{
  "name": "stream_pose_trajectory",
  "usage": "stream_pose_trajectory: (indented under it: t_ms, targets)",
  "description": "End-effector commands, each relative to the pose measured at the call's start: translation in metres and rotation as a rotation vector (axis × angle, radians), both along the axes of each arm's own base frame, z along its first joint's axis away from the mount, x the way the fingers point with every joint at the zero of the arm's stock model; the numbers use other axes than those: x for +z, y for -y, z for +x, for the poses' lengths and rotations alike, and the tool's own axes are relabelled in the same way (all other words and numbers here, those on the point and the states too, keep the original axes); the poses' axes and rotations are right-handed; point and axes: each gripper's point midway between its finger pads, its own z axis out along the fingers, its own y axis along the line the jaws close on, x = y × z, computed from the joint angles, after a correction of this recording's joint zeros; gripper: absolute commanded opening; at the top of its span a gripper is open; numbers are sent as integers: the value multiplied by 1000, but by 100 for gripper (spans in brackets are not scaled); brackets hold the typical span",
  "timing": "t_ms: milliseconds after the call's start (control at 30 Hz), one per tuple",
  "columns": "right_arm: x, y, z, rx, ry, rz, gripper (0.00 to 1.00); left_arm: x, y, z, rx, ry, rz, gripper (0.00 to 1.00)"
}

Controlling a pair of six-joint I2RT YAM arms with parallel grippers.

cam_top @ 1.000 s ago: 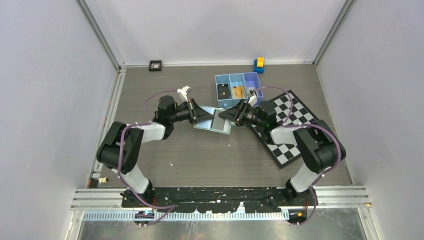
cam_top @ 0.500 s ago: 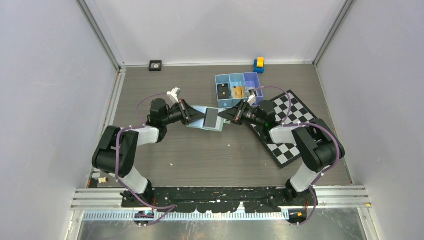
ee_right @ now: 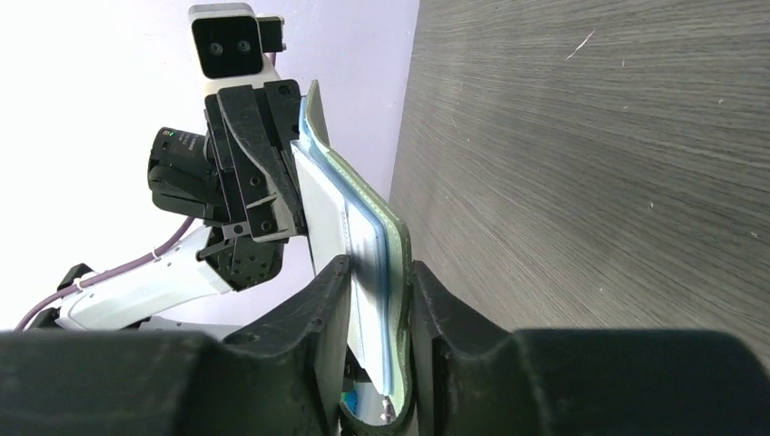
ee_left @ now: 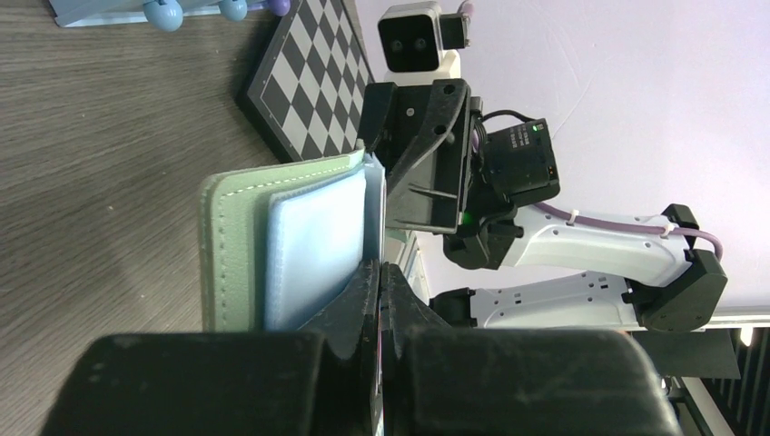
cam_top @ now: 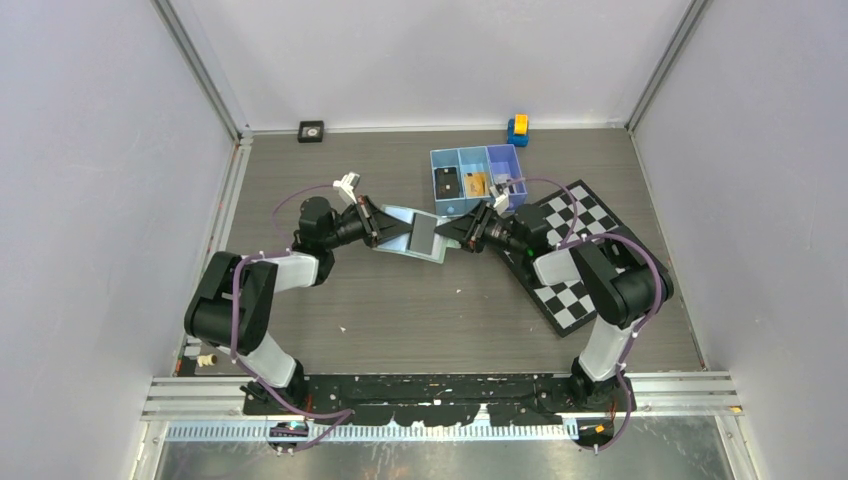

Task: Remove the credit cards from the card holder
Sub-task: Remove the credit card from the card holder.

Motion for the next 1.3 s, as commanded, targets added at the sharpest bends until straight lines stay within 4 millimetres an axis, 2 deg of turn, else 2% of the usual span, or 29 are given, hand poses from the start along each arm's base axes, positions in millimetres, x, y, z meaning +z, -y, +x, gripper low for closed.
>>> stream_pose_trajectory:
  t_ms: [0,200,267,300,567,1200,1233,1267]
  targets:
    - [25,-8,2,35,72,75,30,18,4,-1,-27,81,-39,0]
    - [32,-9,0,46,89,100,17,6,4,2,-28,39,-20,0]
    - [35,-9,0,49,92,106,3,4,5,2,-29,27,-21,0]
    - [35,-9,0,50,92,106,1,3,5,2,-28,22,-21,0]
    - [33,8,5,-43,119,15,0,0,-9,7,30,0,-11,0]
    - [37,11,5,-42,119,34,1,2,-17,9,52,2,-13,0]
    - [37,10,5,-36,116,37,3,2,-15,8,42,5,-15,0]
    - [37,8,4,-21,113,45,10,4,-12,7,25,10,-19,0]
